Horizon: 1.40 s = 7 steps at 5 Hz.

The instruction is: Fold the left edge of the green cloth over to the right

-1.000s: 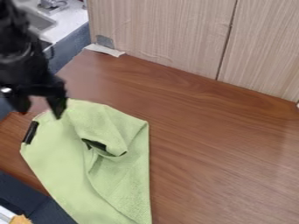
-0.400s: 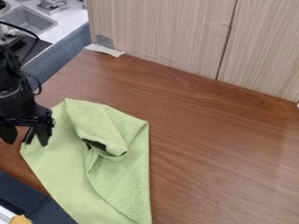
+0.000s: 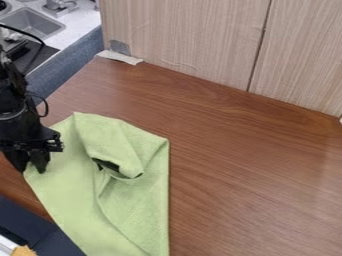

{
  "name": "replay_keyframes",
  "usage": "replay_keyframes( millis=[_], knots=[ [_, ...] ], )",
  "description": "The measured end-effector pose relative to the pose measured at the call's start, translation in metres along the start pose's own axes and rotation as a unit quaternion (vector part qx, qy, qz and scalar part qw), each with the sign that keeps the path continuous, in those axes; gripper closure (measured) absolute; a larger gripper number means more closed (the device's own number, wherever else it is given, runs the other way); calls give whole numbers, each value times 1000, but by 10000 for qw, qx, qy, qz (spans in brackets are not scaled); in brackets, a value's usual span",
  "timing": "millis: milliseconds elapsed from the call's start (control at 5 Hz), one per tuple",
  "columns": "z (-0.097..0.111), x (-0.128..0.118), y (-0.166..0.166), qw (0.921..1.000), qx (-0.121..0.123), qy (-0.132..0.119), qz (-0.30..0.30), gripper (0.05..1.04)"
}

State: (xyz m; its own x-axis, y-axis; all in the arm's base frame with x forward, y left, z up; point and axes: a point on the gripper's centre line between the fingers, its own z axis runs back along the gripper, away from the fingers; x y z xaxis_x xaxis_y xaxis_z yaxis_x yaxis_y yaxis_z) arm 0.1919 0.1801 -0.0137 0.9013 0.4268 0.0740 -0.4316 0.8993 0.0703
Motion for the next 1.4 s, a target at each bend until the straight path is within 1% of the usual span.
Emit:
replay_keyframes(
  millis=[200, 400, 600, 800, 1000, 1200, 1400],
  knots=[
    [0, 0, 0, 10000, 19, 3, 29, 923],
    [1, 0, -3, 10000, -55, 27, 56, 1014],
    [14, 2, -8, 10000, -80, 48, 28, 1026],
    [38, 14, -26, 9993, -108, -307, -193, 1026],
    [63, 17, -50, 9971, -350, -521, -421, 1026],
    [86, 20, -93, 9895, -700, -838, -952, 1026],
    [90, 16, -129, 9820, -940, -864, -1393, 1026]
  ],
)
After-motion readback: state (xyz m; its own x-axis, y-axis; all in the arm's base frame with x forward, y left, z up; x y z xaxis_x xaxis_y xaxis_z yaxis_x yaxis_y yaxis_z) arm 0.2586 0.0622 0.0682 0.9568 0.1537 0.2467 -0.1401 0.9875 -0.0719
